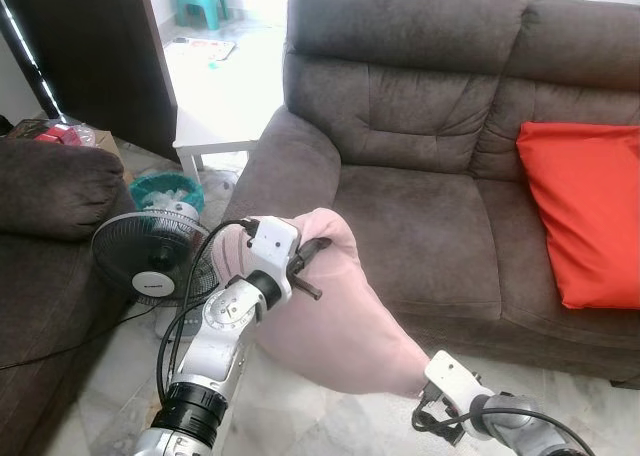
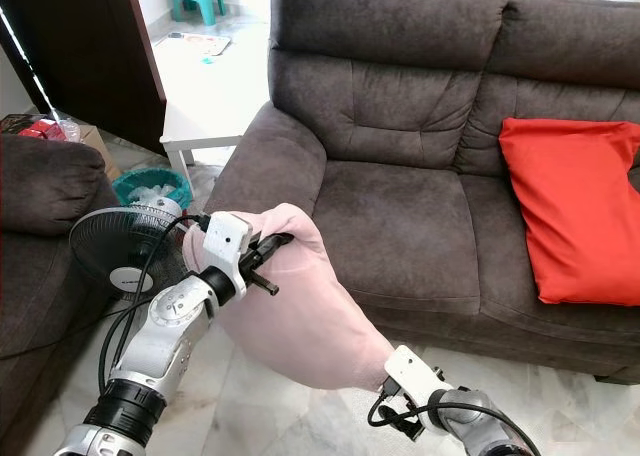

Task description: Move the pillow to the sofa from floor

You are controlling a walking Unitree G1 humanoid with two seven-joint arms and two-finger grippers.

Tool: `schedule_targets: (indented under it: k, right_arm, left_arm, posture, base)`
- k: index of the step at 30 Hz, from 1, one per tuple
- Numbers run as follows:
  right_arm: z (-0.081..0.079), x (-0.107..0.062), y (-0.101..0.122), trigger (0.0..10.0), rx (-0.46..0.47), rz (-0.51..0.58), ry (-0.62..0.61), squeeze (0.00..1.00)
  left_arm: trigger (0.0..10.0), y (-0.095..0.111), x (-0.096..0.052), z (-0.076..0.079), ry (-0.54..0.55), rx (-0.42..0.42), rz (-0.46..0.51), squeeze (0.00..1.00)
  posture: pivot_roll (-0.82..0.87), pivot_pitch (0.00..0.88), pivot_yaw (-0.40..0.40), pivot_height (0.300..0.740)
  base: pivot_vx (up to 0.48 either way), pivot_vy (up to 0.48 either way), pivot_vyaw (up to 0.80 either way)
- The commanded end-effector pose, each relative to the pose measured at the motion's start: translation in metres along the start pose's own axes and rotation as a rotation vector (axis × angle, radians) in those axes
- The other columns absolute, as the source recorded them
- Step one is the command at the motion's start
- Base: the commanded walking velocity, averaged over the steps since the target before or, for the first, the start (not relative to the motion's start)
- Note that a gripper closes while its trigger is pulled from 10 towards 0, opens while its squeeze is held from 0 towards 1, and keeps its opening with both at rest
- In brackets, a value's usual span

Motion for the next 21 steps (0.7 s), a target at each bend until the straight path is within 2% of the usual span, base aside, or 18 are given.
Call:
schedule_targets:
  k: [1,6,13,14,15,16,21]
  right_arm:
    - [-0.002,0.001,-0.001,10.0,0.019,0.011,0.005,0.00]
    - [0.007,0.000,0.011,10.0,0.036,0.061,-0.063,0.00]
    - [0.010,-0.001,0.010,10.0,0.027,0.054,-0.078,0.00]
    - [0.010,-0.001,0.009,6.8,0.026,0.051,-0.075,0.00]
    - [0.009,0.000,0.009,6.8,0.021,0.048,-0.073,0.00]
    - [0.009,0.000,0.009,0.0,0.020,0.047,-0.072,0.00]
    - [0.007,0.001,0.009,0.0,0.004,0.047,-0.067,0.00]
  left_arm:
    - [10.0,0.034,0.010,-0.002,-0.006,0.002,0.125,0.00]
    - [10.0,0.034,0.011,0.000,-0.019,-0.004,0.127,0.00]
    - [10.0,0.035,0.011,0.000,-0.026,-0.004,0.129,0.00]
    - [10.0,0.035,0.012,0.000,-0.023,-0.004,0.131,0.00]
    - [10.0,0.035,0.012,-0.001,-0.022,-0.003,0.131,0.00]
    - [10.0,0.035,0.012,-0.001,-0.022,-0.003,0.131,0.00]
    - [10.0,0.035,0.013,-0.001,-0.018,-0.002,0.129,0.00]
  posture:
    - [0.13,0.000,-0.079,0.740]
    - [0.13,0.000,-0.078,0.740]
    - [0.13,0.000,-0.080,0.740]
    - [0.13,0.000,-0.080,0.740]
    - [0.13,0.000,-0.080,0.740]
    - [0.13,0.000,-0.080,0.740]
    - [0.13,0.000,-0.077,0.740]
  base:
    - [0.000,0.000,0.00]
    - [0.000,0.000,0.00]
    - [0.000,0.000,0.00]
    - [0.000,0.000,0.00]
    - [0.000,0.000,0.00]
    - [0.000,0.000,0.00]
    - [0.000,0.000,0.00]
Point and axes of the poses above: a point about 5 cm out from each wrist's last joint towards the gripper, its own x axis pointing out of the wrist towards the gripper, its own y axis along the axis of the wrist's last joint, z = x × y, the point moved 4 cm from there along x, pointing out of the wrist towards the gripper, and after that the axes turned 14 degrees about x, right-handed, at the moved point
